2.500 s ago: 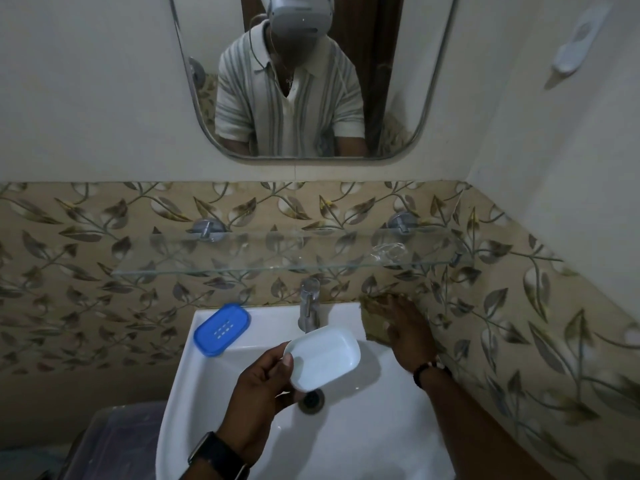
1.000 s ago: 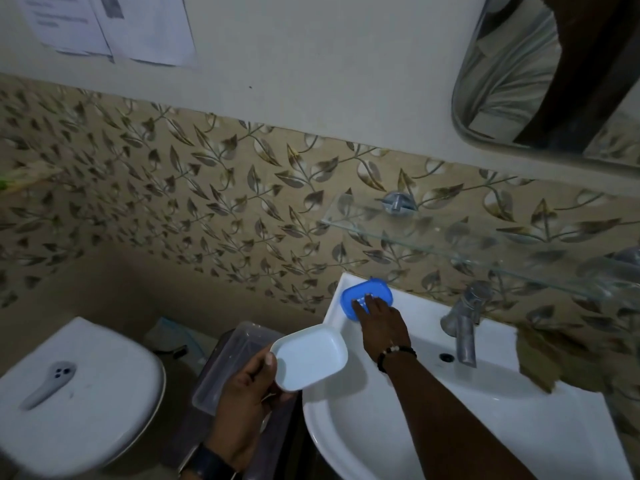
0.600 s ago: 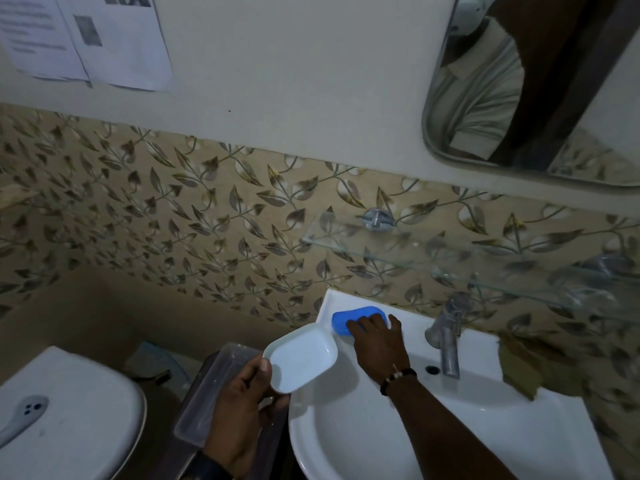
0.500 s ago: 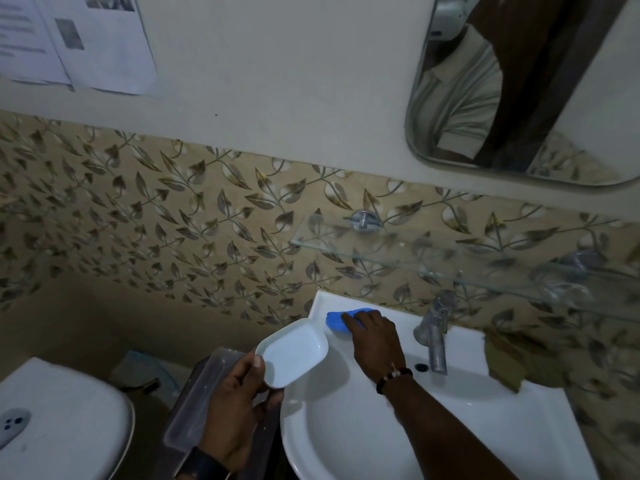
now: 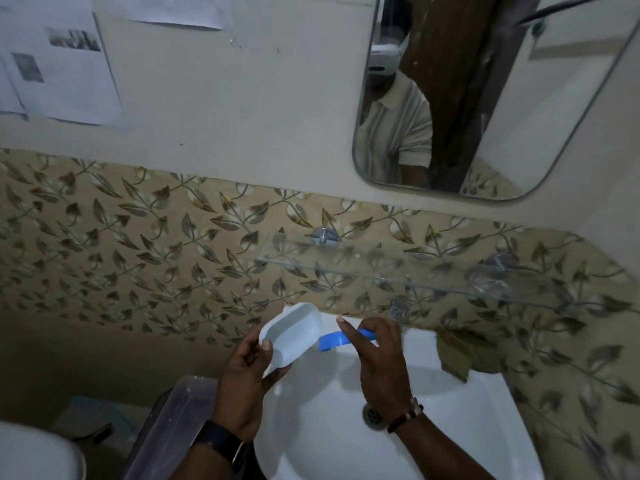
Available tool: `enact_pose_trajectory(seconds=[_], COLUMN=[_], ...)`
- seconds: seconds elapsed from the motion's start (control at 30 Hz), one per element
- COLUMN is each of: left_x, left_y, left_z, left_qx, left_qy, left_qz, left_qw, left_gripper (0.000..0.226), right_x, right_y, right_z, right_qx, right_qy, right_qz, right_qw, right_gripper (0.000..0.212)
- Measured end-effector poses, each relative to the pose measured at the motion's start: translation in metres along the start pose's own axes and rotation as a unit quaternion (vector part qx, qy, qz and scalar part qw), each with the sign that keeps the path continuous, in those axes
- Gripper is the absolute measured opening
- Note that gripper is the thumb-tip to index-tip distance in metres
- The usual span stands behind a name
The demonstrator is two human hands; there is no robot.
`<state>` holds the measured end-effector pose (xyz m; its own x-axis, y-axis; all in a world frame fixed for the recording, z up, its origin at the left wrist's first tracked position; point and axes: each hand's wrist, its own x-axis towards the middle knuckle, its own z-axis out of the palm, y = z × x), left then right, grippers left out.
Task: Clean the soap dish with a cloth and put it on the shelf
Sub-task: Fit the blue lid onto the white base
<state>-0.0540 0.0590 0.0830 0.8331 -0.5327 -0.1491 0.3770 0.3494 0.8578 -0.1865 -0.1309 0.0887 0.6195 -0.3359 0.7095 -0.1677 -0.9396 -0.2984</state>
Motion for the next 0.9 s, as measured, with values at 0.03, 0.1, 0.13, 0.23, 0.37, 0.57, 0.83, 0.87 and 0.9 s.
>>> enact_pose_trajectory(seconds=[0.03, 0.1, 0.13, 0.23, 0.37, 0.57, 0.83, 0.87, 0.9], left_x=[-0.001, -0.005, -0.009, -0.021, -0.029, -0.032, -0.037, -0.038, -0.04], left_y=[-0.001, -0.003, -0.005, -0.009, -0.01, -0.009, -0.011, -0.011, -0.011], left_z=[0.005, 0.018, 0.025, 0.048, 0.062, 0.07, 0.083, 0.085, 0.087], left_qx=[0.009, 0.034, 0.049, 0.086, 0.103, 0.149, 0.175, 0.176, 0.175], left_qy=[-0.011, -0.037, -0.054, -0.11, -0.15, -0.21, -0.244, -0.249, -0.253], left_qz=[0.008, 0.019, 0.023, 0.04, 0.056, 0.066, 0.089, 0.09, 0.09], left_qw=[1.0, 0.999, 0.997, 0.989, 0.982, 0.964, 0.949, 0.948, 0.947], left_gripper=[0.041, 0.044, 0.044, 0.045, 0.042, 0.059, 0.055, 0.055, 0.055], right_x=[-0.003, -0.004, -0.004, -0.002, -0.002, -0.013, -0.017, -0.018, -0.018], right_y=[-0.003, -0.012, -0.016, -0.026, -0.033, -0.023, -0.009, -0.008, -0.006], right_z=[-0.006, -0.017, -0.022, -0.038, -0.061, -0.08, -0.094, -0.095, -0.096], right_qx=[0.016, 0.043, 0.05, 0.052, 0.111, 0.147, 0.163, 0.158, 0.153], right_qy=[0.001, 0.001, 0.0, 0.005, 0.029, 0.043, 0.033, 0.029, 0.029], right_qz=[0.003, 0.002, -0.003, -0.009, 0.053, 0.11, 0.115, 0.113, 0.11], right_qw=[1.0, 0.999, 0.999, 0.999, 0.992, 0.982, 0.979, 0.981, 0.982], right_gripper=[0.081, 0.077, 0.074, 0.061, 0.036, 0.035, 0.038, 0.038, 0.038])
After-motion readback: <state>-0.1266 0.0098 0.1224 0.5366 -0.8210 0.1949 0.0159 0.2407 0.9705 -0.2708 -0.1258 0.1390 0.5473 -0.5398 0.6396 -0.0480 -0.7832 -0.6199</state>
